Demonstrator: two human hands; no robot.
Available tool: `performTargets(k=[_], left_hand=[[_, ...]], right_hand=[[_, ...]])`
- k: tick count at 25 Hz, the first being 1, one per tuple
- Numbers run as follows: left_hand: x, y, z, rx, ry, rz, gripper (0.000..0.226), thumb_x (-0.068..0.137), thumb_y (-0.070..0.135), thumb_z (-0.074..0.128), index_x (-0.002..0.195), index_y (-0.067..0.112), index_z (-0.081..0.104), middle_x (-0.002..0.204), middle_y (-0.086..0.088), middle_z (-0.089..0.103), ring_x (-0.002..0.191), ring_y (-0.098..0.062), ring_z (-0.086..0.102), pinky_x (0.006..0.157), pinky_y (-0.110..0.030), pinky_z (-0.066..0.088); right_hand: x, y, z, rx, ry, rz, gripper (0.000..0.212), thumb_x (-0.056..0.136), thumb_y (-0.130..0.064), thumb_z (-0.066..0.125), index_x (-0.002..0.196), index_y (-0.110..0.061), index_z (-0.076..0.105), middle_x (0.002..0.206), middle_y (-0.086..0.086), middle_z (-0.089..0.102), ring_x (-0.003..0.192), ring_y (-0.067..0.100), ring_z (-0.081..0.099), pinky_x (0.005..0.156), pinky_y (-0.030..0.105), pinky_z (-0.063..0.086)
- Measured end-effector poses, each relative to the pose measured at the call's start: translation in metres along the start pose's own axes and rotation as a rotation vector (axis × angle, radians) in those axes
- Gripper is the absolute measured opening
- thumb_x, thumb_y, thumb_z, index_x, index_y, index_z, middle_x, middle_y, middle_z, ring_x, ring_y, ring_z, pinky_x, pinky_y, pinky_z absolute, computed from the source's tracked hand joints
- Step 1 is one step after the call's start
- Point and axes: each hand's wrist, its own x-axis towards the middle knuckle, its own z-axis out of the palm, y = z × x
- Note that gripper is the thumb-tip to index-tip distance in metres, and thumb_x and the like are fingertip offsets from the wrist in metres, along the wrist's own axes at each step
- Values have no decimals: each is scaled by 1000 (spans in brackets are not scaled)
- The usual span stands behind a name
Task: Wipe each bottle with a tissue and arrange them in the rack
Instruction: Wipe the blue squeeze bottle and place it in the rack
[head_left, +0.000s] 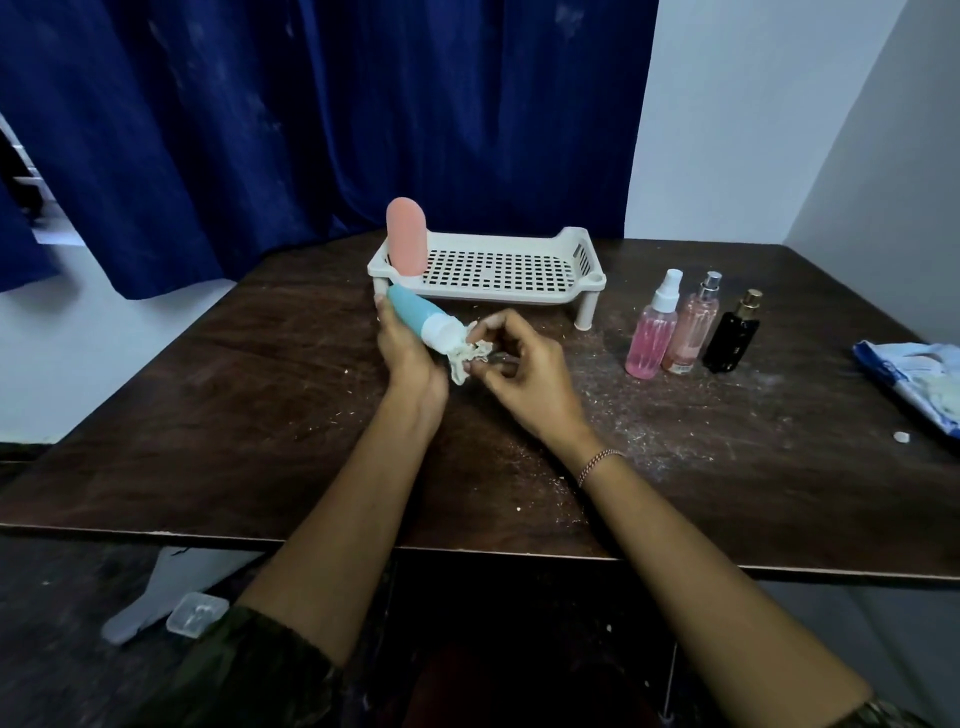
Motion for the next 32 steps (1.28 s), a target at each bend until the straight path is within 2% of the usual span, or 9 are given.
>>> performTargets(k=[2,5,11,14,18,22,24,28,32], left_hand=[[-3,0,0,70,51,36,48,95,48,40,115,7,54,97,-11,61,84,-25,62,84,-40,52],[-6,1,3,150,64,131,48,97,48,37,123,9,49,103,-9,61,84,-21,62,73,-32,53],[-8,-1,6,327,63,316,28,100,39,33,108,15,45,87,5,56,77,-7,56,54,-12,47],[-10,1,4,448,54,421,28,99,40,34,102,15,45,84,6,54,77,-8,55,57,-15,44],[-11,2,2,613,33,589,31,99,39,36,101,10,45,80,5,55,70,-5,55,59,-17,43],[-12,0,0,793,4,805,35,98,36,39,104,2,48,87,-10,62,75,-21,59,64,-29,45],[-13,-3,0,865,-32,851,36,98,36,39,108,3,49,91,-14,64,79,-24,61,66,-32,45],[-19,-5,1,906,-94,921,48,98,43,34,112,0,51,88,-9,64,75,-19,56,64,-27,39],[-31,-10,1,937,-234,979,68,88,58,22,104,-1,52,85,2,54,73,-6,49,61,-17,33]], right_hand=[[-1,1,1,19,15,7,31,72,4,74,87,-14,53,86,-2,62,72,2,55,64,17,52],[-1,1,2,10,59,-29,34,71,1,76,84,-22,55,84,2,64,69,1,56,62,15,50],[6,11,-3,-181,205,-74,22,69,6,75,87,-5,69,88,1,66,71,6,60,65,11,49],[10,17,-8,-359,227,25,27,73,8,70,94,-9,71,92,3,65,76,11,61,75,17,51],[7,16,-8,-457,80,29,36,78,7,63,109,-11,67,104,6,63,91,15,57,90,25,46],[6,20,-8,-534,-126,103,62,73,-16,71,131,-16,50,123,5,51,110,23,40,97,36,37],[5,21,-8,-474,-121,123,67,74,-22,71,135,-17,45,126,4,46,114,22,35,100,33,34],[8,19,-6,-316,37,87,48,85,-26,64,130,-14,51,121,2,53,111,14,40,93,18,30],[9,19,-4,-261,104,46,37,81,-23,71,113,-6,63,96,3,62,84,11,54,74,13,41]])
